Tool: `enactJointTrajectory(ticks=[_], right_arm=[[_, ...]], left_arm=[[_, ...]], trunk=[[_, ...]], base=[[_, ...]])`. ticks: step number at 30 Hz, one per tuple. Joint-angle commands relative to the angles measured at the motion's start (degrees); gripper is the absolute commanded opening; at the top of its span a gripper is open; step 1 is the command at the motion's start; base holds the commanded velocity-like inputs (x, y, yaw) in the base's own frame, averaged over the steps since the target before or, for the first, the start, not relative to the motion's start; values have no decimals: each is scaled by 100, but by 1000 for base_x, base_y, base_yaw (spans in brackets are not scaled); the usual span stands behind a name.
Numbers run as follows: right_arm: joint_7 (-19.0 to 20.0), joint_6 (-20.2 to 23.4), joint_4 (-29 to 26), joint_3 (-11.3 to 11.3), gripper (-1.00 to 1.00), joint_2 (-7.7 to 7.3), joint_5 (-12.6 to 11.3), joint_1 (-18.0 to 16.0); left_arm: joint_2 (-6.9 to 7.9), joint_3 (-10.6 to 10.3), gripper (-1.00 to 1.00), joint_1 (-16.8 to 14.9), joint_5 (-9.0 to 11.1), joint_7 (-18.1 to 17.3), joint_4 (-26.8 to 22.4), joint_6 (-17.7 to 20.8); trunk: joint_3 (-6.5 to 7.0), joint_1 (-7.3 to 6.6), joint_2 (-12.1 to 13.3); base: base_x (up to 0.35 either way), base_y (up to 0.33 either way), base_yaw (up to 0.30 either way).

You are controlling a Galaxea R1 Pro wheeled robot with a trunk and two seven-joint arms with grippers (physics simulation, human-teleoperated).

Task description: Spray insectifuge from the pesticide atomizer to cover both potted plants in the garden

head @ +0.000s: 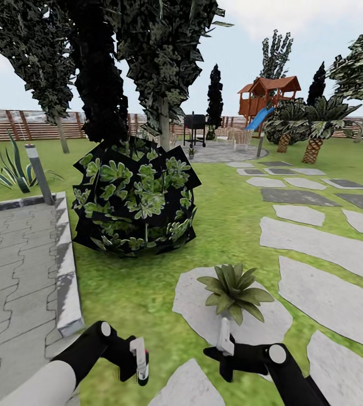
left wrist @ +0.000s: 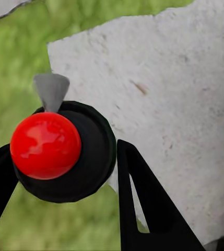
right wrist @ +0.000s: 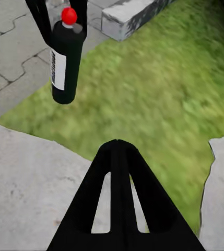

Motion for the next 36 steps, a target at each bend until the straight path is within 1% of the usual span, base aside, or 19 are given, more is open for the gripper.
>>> enactJointTrajectory(ticks=[1,3,5,9,11,12,13,14,17,21,23,31,36], right_arm=[[62,-50,-58,13,-100,28,53,-9],[133,-49,-127,27,-100,85,58,-23],[156,-49,-148,32,-100,109,62,-27],[164,-49,-156,34,-100,120,92,-31],[164,-49,-162,34,-100,120,121,-35],[165,-49,-164,34,-100,121,132,-36],[165,-49,-167,34,-100,121,142,-37],[165,-49,-168,34,-100,121,146,-38],[165,-49,-169,34,-100,121,151,-38],[165,-49,-169,34,-100,121,158,-37],[165,-49,-169,34,-100,121,160,-38],[163,-50,-166,34,-100,121,158,-38],[157,-50,-168,34,-100,121,153,-38]], left_arm=[[-48,-26,-100,-5,-60,-16,-13,-5],[-183,-28,-100,-15,-202,-25,-34,-21],[-275,-29,-100,-18,-314,-37,-50,-49],[-417,-68,-100,-32,-373,-77,-61,-83],[-480,-184,-100,-35,-378,-83,-63,-87],[-507,-261,-100,-36,-380,-85,-64,-90],[-540,-381,-100,-37,-378,-86,-68,-94],[-560,-447,-100,-37,-377,-90,-69,-96],[-605,-558,-100,-37,-373,-96,-89,-105],[-713,-598,-100,-38,-373,-98,-96,-214],[-791,-604,-100,-38,-373,-97,-97,-243],[-1012,-603,-100,-38,-379,-61,-103,-265],[-1059,-599,-100,-38,-374,-24,-106,-266]], trunk=[[-6,-1,-2],[-6,-1,-2],[-6,-1,-2],[-6,-1,-2],[-6,-1,-2],[-6,-1,-2],[-6,-1,-2],[-6,-1,-2],[-6,-1,-2],[-6,-1,-2],[-6,-1,-2],[-6,-1,-2],[-6,-1,-2]], base=[[0,0,0],[0,0,0],[0,0,0],[0,0,0],[0,0,0],[0,0,0],[0,0,0],[0,0,0],[0,0,0],[0,0,0],[0,0,0],[0,0,0],[0,0,0]])
